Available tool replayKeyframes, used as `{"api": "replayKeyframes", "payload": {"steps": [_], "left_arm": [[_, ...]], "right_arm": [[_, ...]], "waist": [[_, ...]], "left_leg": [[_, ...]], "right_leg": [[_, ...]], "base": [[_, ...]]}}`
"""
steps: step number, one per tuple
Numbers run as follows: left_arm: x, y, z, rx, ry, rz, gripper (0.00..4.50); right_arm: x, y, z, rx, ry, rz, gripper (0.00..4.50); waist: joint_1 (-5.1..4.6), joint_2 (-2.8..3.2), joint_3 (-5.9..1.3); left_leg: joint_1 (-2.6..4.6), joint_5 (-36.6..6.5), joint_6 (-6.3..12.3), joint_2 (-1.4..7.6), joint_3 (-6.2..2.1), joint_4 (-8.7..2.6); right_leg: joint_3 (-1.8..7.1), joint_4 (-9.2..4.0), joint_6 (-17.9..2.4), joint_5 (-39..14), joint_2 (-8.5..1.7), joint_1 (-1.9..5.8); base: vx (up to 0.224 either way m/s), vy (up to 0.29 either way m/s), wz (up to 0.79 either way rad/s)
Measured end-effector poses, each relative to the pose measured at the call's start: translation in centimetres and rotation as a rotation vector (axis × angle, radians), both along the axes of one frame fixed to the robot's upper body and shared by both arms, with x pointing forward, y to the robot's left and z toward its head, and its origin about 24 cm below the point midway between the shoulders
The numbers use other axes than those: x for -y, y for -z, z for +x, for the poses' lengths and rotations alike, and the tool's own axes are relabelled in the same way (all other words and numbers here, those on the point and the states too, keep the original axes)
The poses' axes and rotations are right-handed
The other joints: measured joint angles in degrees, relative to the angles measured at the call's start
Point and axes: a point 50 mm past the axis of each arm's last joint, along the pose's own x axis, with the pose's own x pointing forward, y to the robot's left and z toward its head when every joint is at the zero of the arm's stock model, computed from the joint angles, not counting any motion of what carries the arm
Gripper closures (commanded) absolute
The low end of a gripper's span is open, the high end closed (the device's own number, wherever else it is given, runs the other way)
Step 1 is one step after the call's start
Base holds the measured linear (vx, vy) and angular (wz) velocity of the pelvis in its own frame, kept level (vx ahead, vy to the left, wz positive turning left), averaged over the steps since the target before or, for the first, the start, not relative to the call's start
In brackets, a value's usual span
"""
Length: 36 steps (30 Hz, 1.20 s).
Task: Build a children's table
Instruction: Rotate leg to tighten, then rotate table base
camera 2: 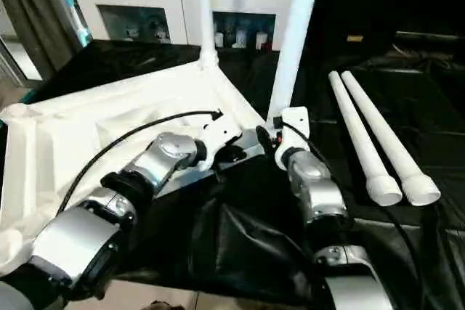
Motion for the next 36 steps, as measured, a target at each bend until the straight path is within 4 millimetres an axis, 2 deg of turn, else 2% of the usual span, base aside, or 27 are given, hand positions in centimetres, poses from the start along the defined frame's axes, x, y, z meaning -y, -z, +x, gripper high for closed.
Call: {"api": "replayKeyframes", "payload": {"steps": [3,13,17,22,25,26,33,36], "left_arm": [[-0.3,-0.1,0.0,0.005,0.022,-0.001,4.50],[-4.0,-0.2,-0.2,0.004,0.174,0.011,4.50],[-5.2,0.0,-0.9,-0.016,0.285,-0.001,4.50],[-6.2,-0.2,-1.4,-0.057,0.368,-0.003,4.50],[-6.4,-0.2,-1.4,-0.061,0.380,0.001,4.50],[-6.5,-0.3,-1.4,-0.062,0.382,0.002,4.50],[-6.6,-0.3,-1.5,-0.064,0.388,0.003,4.50],[-6.1,-0.2,-1.1,-0.035,0.316,0.004,4.50]], "right_arm": [[0.3,-0.1,-0.2,0.013,-0.048,0.011,0.91],[1.9,-0.3,-2.0,0.009,-0.385,-0.059,0.91],[2.8,-0.7,-3.0,-0.004,-0.533,-0.088,0.91],[2.4,-0.9,-3.6,-0.018,-0.656,-0.079,0.91],[2.3,-0.9,-3.7,-0.021,-0.678,-0.074,0.91],[2.2,-0.9,-3.8,-0.022,-0.683,-0.073,1.15],[2.0,-0.9,-3.9,-0.027,-0.705,-0.059,1.63],[1.9,-0.6,-3.4,-0.026,-0.589,-0.022,1.74]], "waist": [[-0.03,0.01,0.01],[0.18,0.03,0.02],[0.93,0.03,0.04],[1.58,-0.02,0.09],[1.63,-0.02,0.09],[1.60,-0.03,0.09],[1.60,-0.03,0.09],[1.59,-0.03,0.08]], "left_leg": [[-0.02,0.0,0.00,0.00,0.00,-0.01],[-0.15,0.0,0.00,0.03,0.01,-0.16],[-0.20,0.0,0.00,0.04,0.01,-0.14],[-0.21,0.0,0.00,0.06,0.03,-0.12],[-0.21,0.0,0.00,0.06,0.04,-0.08],[-0.22,0.0,0.00,0.06,0.04,-0.08],[-0.23,0.0,0.00,0.06,0.04,-0.08],[-0.22,0.0,0.00,0.06,0.03,-0.03]], "right_leg": [[0.00,0.00,0.0,0.0,0.00,-0.02],[-0.11,0.00,0.0,0.0,0.00,-0.14],[-0.11,0.01,0.0,0.0,-0.01,-0.17],[-0.10,0.04,0.0,0.0,-0.01,-0.19],[-0.07,0.05,0.0,0.0,-0.01,-0.19],[-0.07,0.05,0.0,0.0,-0.01,-0.19],[-0.08,0.05,0.0,0.0,-0.01,-0.20],[-0.07,0.09,0.0,0.0,-0.01,-0.19]], "base": [[0.000,0.000,0.00],[0.000,0.000,0.00],[0.000,0.000,0.00],[0.000,0.000,0.00],[0.000,0.000,0.00],[0.000,0.000,0.00],[0.000,0.000,0.00],[0.000,0.000,0.00]]}}
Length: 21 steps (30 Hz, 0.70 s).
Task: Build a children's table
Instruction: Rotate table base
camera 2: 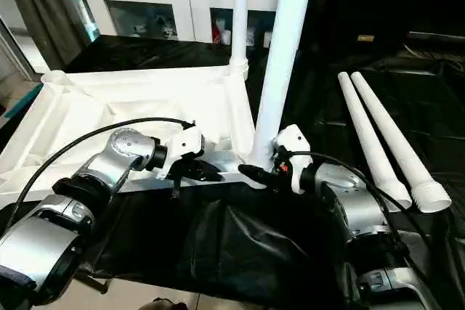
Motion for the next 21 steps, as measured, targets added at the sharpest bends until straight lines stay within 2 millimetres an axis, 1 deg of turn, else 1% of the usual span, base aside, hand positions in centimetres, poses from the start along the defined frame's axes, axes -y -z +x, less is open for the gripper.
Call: {"api": "replayKeyframes", "payload": {"steps": [3,5,6,8,11,14,15,16,18,20,21], "left_arm": [[1.5,0.1,0.5,0.034,-0.086,0.007,4.50],[2.9,0.0,0.9,0.050,-0.153,0.008,4.50],[3.4,0.0,0.9,0.051,-0.167,0.004,4.50],[5.1,0.1,1.0,0.057,-0.243,-0.007,4.50],[6.9,0.2,0.9,0.067,-0.311,-0.021,4.50],[7.6,0.3,0.8,0.068,-0.326,-0.030,4.50],[7.7,0.3,0.8,0.069,-0.324,-0.030,4.50],[7.8,0.2,0.7,0.071,-0.321,-0.031,4.50],[7.8,0.2,0.7,0.077,-0.307,-0.034,4.50],[7.7,0.3,0.7,0.083,-0.298,-0.036,4.50],[7.7,0.2,0.7,0.088,-0.296,-0.037,4.50]], "right_arm": [[0.2,0.3,0.9,0.009,0.159,0.010,1.75],[0.2,0.4,1.7,0.022,0.291,0.008,1.76],[0.3,0.3,1.9,0.025,0.327,0.006,1.76],[0.4,0.4,2.6,0.032,0.475,0.014,1.76],[0.2,0.5,3.2,0.031,0.623,0.018,1.76],[-0.2,0.5,3.4,0.041,0.670,0.021,1.76],[-0.2,0.6,3.3,0.044,0.670,0.024,1.20],[-0.2,0.7,3.2,0.049,0.670,0.027,1.06],[-0.4,0.7,3.0,0.052,0.658,0.059,1.06],[-0.3,0.7,2.9,0.074,0.657,0.060,0.86],[-0.2,0.8,2.8,0.084,0.659,0.056,0.86]], "waist": [[-0.08,-0.02,-0.01],[-0.43,-0.02,-0.01],[-0.54,-0.02,-0.01],[-0.60,-0.01,-0.03],[-0.55,0.00,-0.05],[-0.49,0.08,-0.09],[-0.44,0.11,-0.09],[-0.41,0.12,-0.08],[-0.56,0.15,-0.08],[-0.74,0.22,-0.09],[-0.75,0.23,-0.08]], "left_leg": [[0.00,0.0,0.00,-0.03,0.01,0.04],[-0.01,0.0,0.00,-0.07,0.02,0.06],[-0.01,0.0,0.00,-0.07,0.02,0.06],[0.00,0.0,0.00,-0.08,0.02,0.05],[0.00,0.0,0.00,-0.07,-0.01,0.01],[-0.01,0.0,0.00,-0.07,-0.01,0.00],[-0.02,0.0,0.00,-0.07,-0.01,0.00],[-0.03,0.0,0.00,-0.08,-0.01,0.00],[-0.03,0.0,0.01,-0.08,-0.01,-0.01],[-0.04,0.0,0.01,-0.08,-0.01,-0.03],[-0.04,0.0,0.01,-0.08,-0.02,-0.04]], "right_leg": [[0.05,-0.02,0.0,0.0,-0.02,0.04],[0.10,-0.05,0.0,0.0,-0.04,0.02],[0.10,-0.06,0.0,0.0,-0.05,0.03],[0.09,-0.06,0.0,0.0,-0.05,0.03],[0.03,-0.05,0.0,0.0,-0.04,0.03],[0.02,-0.10,0.0,0.0,-0.05,0.05],[0.02,-0.12,0.0,0.0,-0.05,0.06],[0.02,-0.12,0.0,0.0,-0.05,0.06],[0.01,-0.14,0.0,0.0,-0.05,0.05],[0.01,-0.13,0.0,0.0,-0.05,0.05],[-0.01,-0.13,0.0,0.0,-0.05,0.04]], "base": [[0.000,0.000,0.00],[0.000,0.000,0.00],[0.000,0.000,0.00],[0.000,0.000,0.00],[0.000,0.000,0.00],[0.000,0.000,0.00],[0.000,0.000,0.00],[0.000,0.000,0.00],[0.000,0.000,0.00],[0.000,0.000,0.00],[0.000,0.000,0.00]]}}
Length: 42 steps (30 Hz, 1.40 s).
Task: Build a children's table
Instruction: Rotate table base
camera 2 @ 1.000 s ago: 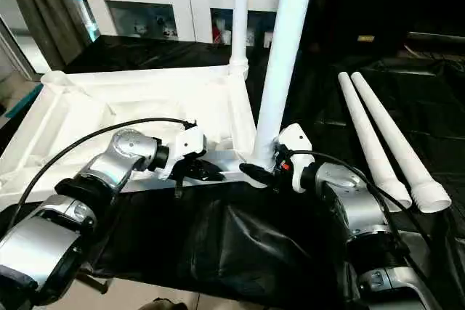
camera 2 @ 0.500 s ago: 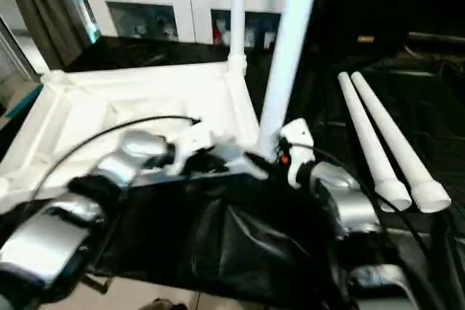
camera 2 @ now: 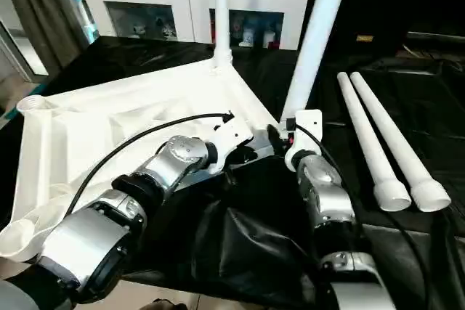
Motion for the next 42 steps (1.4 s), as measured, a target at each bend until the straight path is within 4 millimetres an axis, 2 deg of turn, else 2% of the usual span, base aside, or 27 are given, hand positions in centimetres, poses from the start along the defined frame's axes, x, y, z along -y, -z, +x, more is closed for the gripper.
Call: {"api": "replayKeyframes", "payload": {"steps": [6,7,10,13,16,19,22,23,24,25,26,30,35,38,42], "left_arm": [[0.2,-0.1,-0.1,0.020,0.007,-0.022,4.50],[0.2,-0.1,0.0,0.017,0.002,-0.032,4.05],[0.0,-0.8,0.3,0.003,-0.035,-0.138,4.05],[-1.1,-2.9,1.4,0.075,-0.074,-0.212,3.66],[-3.4,-4.9,2.8,0.159,-0.150,-0.238,3.58],[-5.8,-5.8,3.5,0.199,-0.222,-0.230,3.22],[-11.5,-5.7,4.2,0.219,-0.382,-0.118,3.12],[-14.2,-5.4,4.2,0.220,-0.467,-0.063,3.12],[-15.8,-5.2,4.1,0.219,-0.517,-0.032,3.12],[-16.4,-5.0,4.0,0.214,-0.542,-0.015,3.12],[-17.4,-4.8,3.8,0.212,-0.571,0.014,3.12],[-21.0,-4.9,3.3,0.229,-0.691,0.132,3.12],[-26.5,-6.6,2.3,0.303,-0.898,0.317,3.12],[-28.0,-6.2,1.5,0.290,-0.942,0.398,3.12],[-28.1,-3.7,0.3,0.160,-0.896,0.472,3.12]], "right_arm": [[1.0,-0.1,-1.2,0.045,0.033,-0.004,0.86],[1.3,-0.3,-1.6,0.060,0.030,0.000,0.74],[2.4,-0.8,-3.1,0.100,0.020,0.002,0.74],[4.0,-1.1,-4.4,0.112,0.008,-0.042,0.74],[4.5,-1.2,-5.8,0.107,-0.028,-0.018,0.74],[4.2,-1.1,-6.9,0.083,-0.099,-0.014,0.74],[2.8,-0.7,-7.8,0.038,-0.208,-0.005,0.74],[2.4,-0.3,-8.0,0.010,-0.230,-0.002,0.74],[2.2,-0.1,-8.1,-0.005,-0.241,-0.003,0.74],[2.2,0.0,-8.1,-0.012,-0.247,-0.004,0.74],[1.9,0.0,-7.9,-0.019,-0.255,-0.004,0.74],[0.7,0.0,-7.3,-0.040,-0.283,-0.011,0.74],[0.2,0.6,-6.2,-0.095,-0.260,-0.024,0.74],[-0.4,0.9,-5.3,-0.118,-0.240,-0.043,0.74],[-1.3,1.5,-4.6,-0.153,-0.237,-0.055,0.74]], "waist": [[0.30,0.17,0.10],[0.35,0.21,0.11],[0.59,0.30,0.16],[0.52,0.27,0.16],[-0.05,0.30,0.14],[-0.56,0.37,0.13],[-1.45,0.43,0.09],[-1.70,0.46,0.10],[-1.66,0.49,0.12],[-1.52,0.51,0.13],[-0.95,0.50,0.13],[-0.38,0.42,0.17],[-0.74,0.34,0.21],[-0.87,0.36,0.20],[-0.70,0.24,0.19]], "left_leg": [[-0.11,0.0,0.01,-0.02,0.00,-0.02],[-0.14,0.0,0.02,-0.04,0.03,-0.03],[-0.19,0.0,0.06,-0.08,0.04,-0.06],[-0.13,0.0,0.06,-0.07,0.03,-0.07],[-0.03,0.0,0.06,-0.05,0.03,-0.10],[-0.02,0.0,0.05,-0.05,0.01,-0.14],[0.07,0.0,0.01,0.02,-0.14,-0.21],[0.07,0.0,0.00,0.02,-0.32,-0.21],[0.05,0.0,-0.01,0.03,-0.36,-0.22],[0.03,0.0,-0.02,0.03,-0.36,-0.24],[-0.01,0.0,-0.03,0.02,-0.35,-0.24],[-0.09,0.0,-0.05,-0.02,-0.29,-0.24],[-0.05,-0.1,-0.08,-0.02,-0.17,-0.24],[0.01,0.0,-0.10,-0.02,-0.17,-0.24],[-0.01,0.0,-0.12,-0.02,-0.17,-0.24]], "right_leg": [[0.00,-0.06,0.0,0.0,-0.02,-0.04],[0.01,-0.06,0.0,0.0,-0.04,-0.07],[-0.04,-0.03,0.1,0.0,-0.11,-0.13],[-0.04,-0.02,0.1,-0.1,-0.11,-0.12],[-0.05,0.02,0.2,-0.1,-0.09,-0.11],[-0.07,0.02,0.5,-0.3,-0.08,-0.12],[-0.04,0.02,0.5,-0.2,0.08,-0.12],[-0.07,0.02,0.5,-0.3,0.16,-0.14],[-0.07,0.02,0.5,-0.3,0.18,-0.15],[-0.06,0.02,0.5,-0.2,0.18,-0.15],[-0.02,0.02,0.4,-0.2,0.18,-0.14],[0.08,0.01,0.4,-0.2,0.15,-0.11],[0.21,0.06,0.5,-0.3,0.15,-0.14],[0.22,0.11,0.5,-0.3,0.15,-0.13],[0.24,0.12,0.5,-0.3,0.15,-0.13]], "base": [[0.000,0.000,0.00],[0.000,0.000,0.00],[0.000,0.000,0.00],[0.000,0.000,0.00],[0.000,0.000,0.00],[0.000,0.000,0.00],[0.000,0.000,0.00],[0.000,0.000,0.00],[0.000,0.000,0.00],[0.000,0.000,0.00],[0.000,0.000,0.00],[0.000,0.000,0.00],[0.000,0.000,0.00],[0.000,0.000,0.00],[0.000,0.000,0.00]]}}
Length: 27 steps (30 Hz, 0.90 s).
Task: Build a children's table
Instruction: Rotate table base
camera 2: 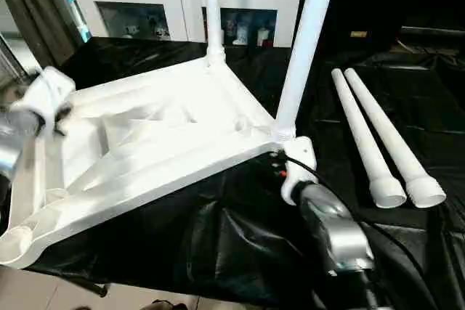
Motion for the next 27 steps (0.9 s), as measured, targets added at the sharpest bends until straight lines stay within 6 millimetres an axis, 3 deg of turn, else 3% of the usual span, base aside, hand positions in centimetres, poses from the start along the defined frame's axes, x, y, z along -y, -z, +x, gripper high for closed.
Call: {"api": "replayKeyframes", "payload": {"steps": [7,16,17,20,22,27], "left_arm": [[2.2,2.4,-0.8,-0.169,0.161,-0.060,3.12],[4.5,1.7,-1.4,-0.274,0.380,-0.116,3.12],[4.9,1.6,-2.1,-0.315,0.478,-0.124,3.12],[7.9,1.6,-3.4,-0.419,0.734,-0.213,3.12],[10.0,2.2,-3.6,-0.465,0.824,-0.262,3.12],[14.1,2.4,-3.3,-0.506,0.990,-0.300,3.12]], "right_arm": [[-0.7,0.4,1.1,-0.026,-0.008,-0.020,0.74],[-0.9,0.3,2.8,-0.028,-0.018,-0.060,0.74],[-0.7,0.3,3.2,-0.029,-0.017,-0.071,0.74],[0.8,0.1,4.0,-0.032,0.019,-0.110,0.74],[0.5,-0.1,4.3,-0.023,0.011,-0.107,0.74],[-0.2,-0.4,4.6,-0.001,-0.014,-0.105,0.74]], "waist": [[-0.06,-0.37,-0.08],[-0.26,-0.56,-0.09],[-0.45,-0.74,-0.06],[0.29,-0.99,-0.17],[0.49,-1.15,-0.16],[-0.05,-1.24,-0.11]], "left_leg": [[-0.01,0.0,-0.02,-0.01,0.01,0.03],[0.06,0.0,-0.04,0.01,0.04,0.07],[0.06,0.0,-0.04,0.02,0.09,0.08],[0.03,0.0,-0.01,-0.08,0.17,0.08],[0.04,0.0,-0.01,-0.05,0.21,0.20],[0.19,0.0,-0.02,-0.05,0.22,0.35]], "right_leg": [[0.03,0.03,0.0,0.0,0.00,0.00],[0.05,0.13,-0.1,0.1,0.00,0.00],[0.09,0.14,-0.1,0.1,0.00,-0.05],[0.20,0.08,-0.1,0.1,-0.05,-0.02],[0.27,0.23,-0.1,0.1,-0.05,-0.03],[0.46,0.57,-0.1,0.1,-0.03,-0.05]], "base": [[0.000,0.000,0.00],[0.000,0.000,0.00],[0.000,0.000,0.00],[0.000,0.000,0.00],[0.000,0.000,0.00],[0.000,0.000,0.00]]}}
